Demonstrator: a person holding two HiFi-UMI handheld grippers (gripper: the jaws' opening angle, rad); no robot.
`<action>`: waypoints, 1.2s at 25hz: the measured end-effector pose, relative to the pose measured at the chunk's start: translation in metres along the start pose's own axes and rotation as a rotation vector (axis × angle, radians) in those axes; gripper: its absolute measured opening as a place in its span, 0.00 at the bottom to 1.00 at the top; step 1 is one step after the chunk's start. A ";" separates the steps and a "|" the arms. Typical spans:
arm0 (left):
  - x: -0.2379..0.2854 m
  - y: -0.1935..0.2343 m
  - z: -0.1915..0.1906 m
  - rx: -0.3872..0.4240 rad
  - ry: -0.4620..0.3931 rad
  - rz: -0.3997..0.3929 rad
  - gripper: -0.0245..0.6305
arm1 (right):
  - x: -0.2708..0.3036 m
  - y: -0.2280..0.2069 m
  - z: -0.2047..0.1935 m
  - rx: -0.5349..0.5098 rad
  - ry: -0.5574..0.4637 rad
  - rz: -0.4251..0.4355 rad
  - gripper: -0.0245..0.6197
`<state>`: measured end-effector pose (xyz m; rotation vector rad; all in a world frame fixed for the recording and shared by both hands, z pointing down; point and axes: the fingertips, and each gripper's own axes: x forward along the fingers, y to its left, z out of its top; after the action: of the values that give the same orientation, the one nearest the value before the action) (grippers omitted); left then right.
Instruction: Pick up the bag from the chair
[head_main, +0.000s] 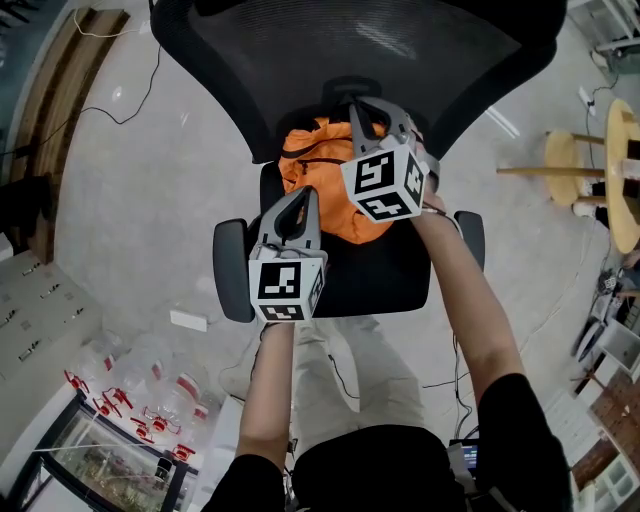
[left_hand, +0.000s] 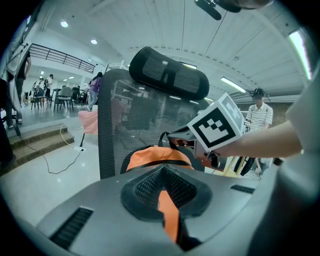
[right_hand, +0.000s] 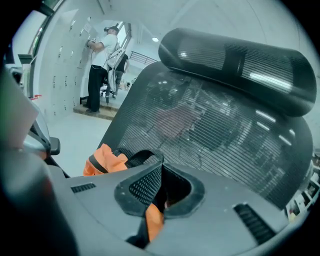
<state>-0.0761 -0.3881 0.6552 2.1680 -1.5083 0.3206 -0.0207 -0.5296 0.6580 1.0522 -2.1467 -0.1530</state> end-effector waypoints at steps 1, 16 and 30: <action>0.000 -0.001 0.001 0.001 -0.001 -0.001 0.04 | -0.002 -0.001 0.001 0.017 -0.006 -0.002 0.04; -0.011 -0.007 0.012 0.015 -0.015 -0.002 0.04 | -0.047 0.002 0.031 0.248 -0.238 -0.009 0.04; -0.027 -0.007 0.027 0.040 -0.033 0.003 0.04 | -0.089 0.017 0.055 0.375 -0.394 0.082 0.04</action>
<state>-0.0815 -0.3778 0.6187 2.2118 -1.5358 0.3202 -0.0317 -0.4648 0.5750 1.2189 -2.6417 0.0957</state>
